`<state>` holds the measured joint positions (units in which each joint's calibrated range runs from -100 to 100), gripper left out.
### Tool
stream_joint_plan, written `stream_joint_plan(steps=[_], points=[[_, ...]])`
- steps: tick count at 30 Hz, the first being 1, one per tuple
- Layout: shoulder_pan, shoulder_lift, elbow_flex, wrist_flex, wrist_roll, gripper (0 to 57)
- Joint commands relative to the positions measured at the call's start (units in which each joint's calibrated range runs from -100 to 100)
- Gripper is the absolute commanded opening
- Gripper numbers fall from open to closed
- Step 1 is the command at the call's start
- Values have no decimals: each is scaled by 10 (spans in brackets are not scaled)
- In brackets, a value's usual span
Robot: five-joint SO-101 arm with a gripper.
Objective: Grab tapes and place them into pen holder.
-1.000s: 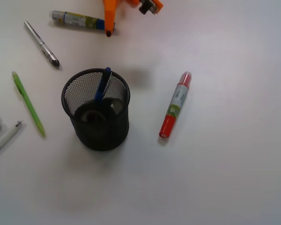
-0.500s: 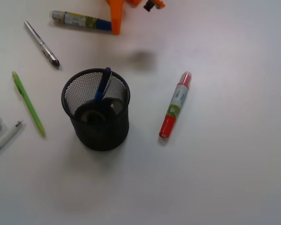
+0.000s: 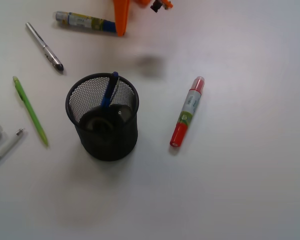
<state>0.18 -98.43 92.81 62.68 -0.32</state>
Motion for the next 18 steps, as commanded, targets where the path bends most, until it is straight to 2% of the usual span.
stream_joint_plan(steps=[1,18], points=[[2,-5,-3,1,-2,55],[1,-5,-4,1,-2,49]])
